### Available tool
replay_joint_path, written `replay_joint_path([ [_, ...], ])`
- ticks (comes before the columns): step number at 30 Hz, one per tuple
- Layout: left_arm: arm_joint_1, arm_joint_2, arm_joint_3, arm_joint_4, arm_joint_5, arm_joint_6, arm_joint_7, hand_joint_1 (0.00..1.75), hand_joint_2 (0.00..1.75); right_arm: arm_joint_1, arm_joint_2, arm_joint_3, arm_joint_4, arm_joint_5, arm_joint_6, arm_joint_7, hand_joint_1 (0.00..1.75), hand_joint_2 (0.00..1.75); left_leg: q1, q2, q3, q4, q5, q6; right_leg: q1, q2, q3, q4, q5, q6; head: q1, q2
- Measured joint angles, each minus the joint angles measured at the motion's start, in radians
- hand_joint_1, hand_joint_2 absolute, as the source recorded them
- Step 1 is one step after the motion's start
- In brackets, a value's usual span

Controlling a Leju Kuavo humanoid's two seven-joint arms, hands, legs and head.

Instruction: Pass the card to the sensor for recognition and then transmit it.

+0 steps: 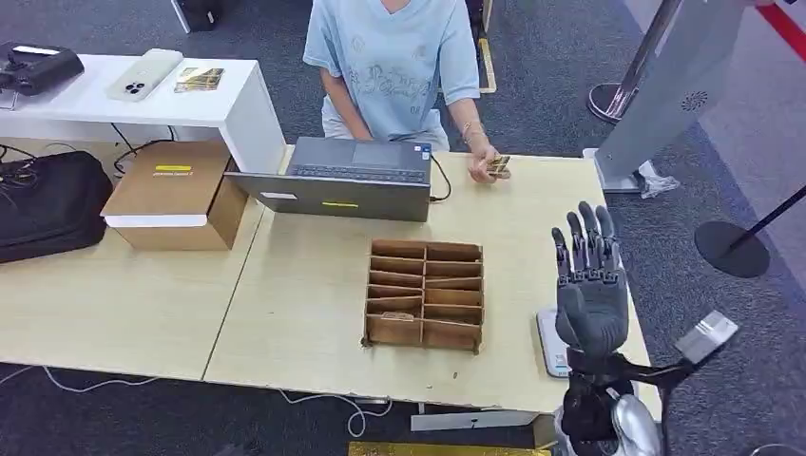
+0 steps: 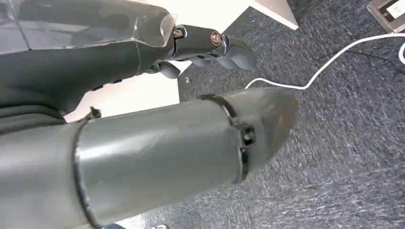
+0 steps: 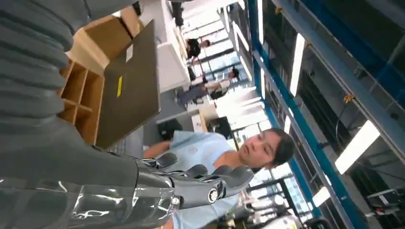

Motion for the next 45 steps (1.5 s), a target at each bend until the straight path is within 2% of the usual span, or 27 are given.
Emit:
replay_joint_path([
  [2,0.019,0.008,0.0,0.0,0.0,0.008,0.014,0.0,0.0,0.064,0.006,-0.004,-0.039,0.104,-0.042,-0.041,0.0,0.0,0.0,0.001,0.0,0.0,0.0,0.0,0.0,0.001,0.0,0.0,0.0,0.0,0.0,0.0],
  [3,0.027,0.011,0.0,0.0,0.0,0.016,0.022,0.0,0.0,0.093,0.012,-0.007,-0.058,0.211,-0.112,-0.082,0.0,0.0,0.0,0.001,0.0,0.0,0.0,0.0,0.0,0.001,0.0,0.0,0.0,0.0,0.0,0.0],
  [4,0.035,0.015,0.0,0.0,0.0,0.025,0.029,0.0,0.0,0.119,0.019,-0.008,-0.076,0.34,-0.206,-0.115,0.0,0.0,0.0,0.0,0.0,0.0,0.0,0.0,0.0,0.001,0.0,0.0,0.0,0.0,0.0,0.0],
  [5,0.044,0.019,0.0,0.0,0.0,0.037,0.032,0.0,0.0,0.14,0.027,-0.007,-0.098,0.545,-0.339,-0.129,0.0,0.0,0.0,0.0,0.0,0.0,0.0,0.0,0.0,0.001,-0.001,0.0,0.0,0.0,0.0,0.0],
  [6,0.052,0.023,-0.001,0.0,0.0,0.044,0.034,0.0,0.0,0.158,0.032,-0.005,-0.115,0.713,-0.437,-0.112,0.0,0.0,0.0,0.001,0.0,0.0,-0.001,0.0,0.0,0.001,-0.001,0.0,-0.001,-0.001,0.0,0.0],
  [8,0.059,0.026,-0.003,0.0,0.0,0.049,0.039,0.0,0.0,0.181,0.042,0.003,-0.133,1.131,-0.675,-0.002,0.0,0.0,0.0,0.001,0.0,0.0,-0.002,0.0,0.0,0.002,-0.001,0.0,-0.001,-0.001,0.0,0.0],
  [10,0.06,0.026,-0.004,0.0,0.0,0.048,0.039,0.0,0.0,0.191,0.05,0.0,-0.134,1.6,-0.863,0.165,0.0,0.0,0.0,0.001,0.001,0.0,-0.002,0.0,0.0,0.001,-0.001,0.0,-0.001,-0.001,0.0,0.0],
  [12,0.059,0.026,-0.006,0.0,0.0,0.044,0.037,0.0,0.0,0.211,0.039,-0.069,-0.137,1.942,-0.92,0.197,0.0,0.0,0.0,0.001,0.001,0.0,-0.002,0.0,0.0,0.001,0.002,-0.001,-0.001,-0.001,-0.001,0.0],
  [13,0.059,0.026,-0.006,0.0,0.0,0.042,0.036,0.0,0.0,0.214,0.009,-0.11,-0.135,1.937,-0.876,0.237,0.0,0.0,0.0,-0.001,-0.002,-0.001,-0.002,0.001,0.0,-0.002,0.004,0.0,-0.001,0.0,-0.002,0.0],
  [14,0.061,0.025,-0.006,0.0,0.0,0.042,0.034,0.0,0.0,0.175,-0.052,-0.14,-0.118,1.928,-0.784,0.341,0.0,0.0,-0.001,-0.002,-0.011,-0.001,-0.001,0.001,-0.001,-0.002,0.003,0.0,0.001,0.001,0.003,0.0],
  [15,0.061,0.025,-0.006,0.0,0.0,0.043,0.029,0.0,0.0,0.12,-0.114,-0.143,-0.099,1.917,-0.664,0.488,0.0,0.0,-0.002,0.0,-0.01,0.0,-0.001,0.002,-0.003,-0.001,0.001,0.0,0.002,0.001,0.0,0.0],
  [16,0.055,0.024,-0.006,0.0,0.0,0.045,0.026,0.0,0.0,0.091,-0.162,-0.124,-0.092,1.905,-0.587,0.66,0.0,0.0,-0.002,0.0,-0.01,0.0,-0.001,0.005,-0.004,-0.001,0.002,-0.001,0.001,0.003,0.002,0.0],
  [17,0.053,0.024,-0.006,0.0,0.0,0.046,0.025,0.0,0.0,0.073,-0.185,-0.089,-0.09,1.893,-0.552,0.895,0.0,0.0,-0.003,-0.002,-0.009,0.0,0.0,0.005,-0.004,-0.002,0.005,-0.002,0.0,0.005,0.005,0.0],
  [18,0.054,0.024,-0.006,0.0,0.0,0.045,0.024,0.0,0.0,0.058,-0.212,-0.012,-0.081,1.89,-0.554,1.098,0.0,0.0,-0.003,-0.005,-0.007,0.001,0.0,0.005,-0.003,-0.004,0.005,-0.003,0.0,0.006,0.01,0.0],
  [19,0.057,0.024,-0.006,0.0,0.0,0.044,0.023,0.0,0.0,0.049,-0.237,0.075,-0.073,1.886,-0.555,1.165,0.0,0.0,-0.003,-0.004,-0.006,0.001,0.001,0.006,-0.004,-0.003,0.004,-0.002,0.001,0.006,0.009,0.0],
  [22,0.054,0.023,-0.006,0.0,0.0,0.035,0.02,0.0,0.0,0.034,-0.291,0.296,-0.064,1.881,-0.543,1.14,0.0,0.0,-0.002,-0.005,0.001,0.001,0.001,0.005,-0.003,-0.003,0.004,-0.002,0.001,0.006,0.006,0.0],
  [24,0.055,0.021,-0.006,0.0,0.0,0.032,0.019,0.0,0.0,0.032,-0.302,0.359,-0.059,1.878,-0.532,1.103,0.0,0.0,-0.001,-0.006,0.001,0.001,0.002,0.004,-0.001,-0.004,0.003,-0.002,0.0,0.005,0.006,0.0],
  [25,0.056,0.021,-0.006,0.0,0.0,0.031,0.016,0.0,0.0,0.04,-0.297,0.376,-0.058,1.877,-0.516,1.037,0.0,0.0,-0.001,-0.005,0.001,0.001,0.001,0.004,-0.001,-0.004,0.003,-0.001,0.0,0.004,0.007,0.0],
  [27,0.053,0.021,-0.006,0.0,0.0,0.023,0.007,0.0,0.0,0.071,-0.264,0.362,-0.055,1.875,-0.489,0.88,0.0,0.0,-0.001,-0.005,0.001,0.0,0.001,0.004,-0.001,-0.004,0.003,-0.001,-0.001,0.003,0.008,0.0],
  [28,0.053,0.021,-0.006,0.0,0.0,0.021,0.007,0.0,0.0,0.085,-0.245,0.355,-0.055,1.876,-0.485,0.828,0.0,0.0,-0.001,-0.005,0.001,0.0,0.0,0.003,-0.001,-0.003,0.003,-0.001,-0.001,0.003,0.006,0.0],
  [36,0.045,0.019,-0.006,0.0,0.0,0.005,-0.003,0.0,0.0,0.133,-0.159,0.279,-0.055,1.845,-0.482,0.697,0.0,0.0,-0.002,-0.004,0.001,0.0,0.0,0.002,-0.001,-0.002,0.003,-0.002,-0.002,0.003,0.006,0.0],
  [41,0.028,0.016,-0.007,0.0,0.0,-0.008,-0.013,0.0,0.0,0.151,-0.144,0.254,-0.057,1.566,-0.428,0.501,0.0,0.0,-0.002,-0.004,0.001,0.0,0.0,0.002,-0.001,-0.003,0.003,-0.002,-0.001,0.004,0.007,0.0],
  [45,0.019,0.016,-0.011,0.0,0.0,-0.009,-0.014,0.0,0.0,0.162,-0.144,0.246,-0.057,1.525,-0.42,0.471,0.0,0.0,-0.002,-0.004,0.001,0.0,0.0,0.002,-0.001,-0.002,0.003,-0.002,-0.001,0.003,0.006,0.0],
])
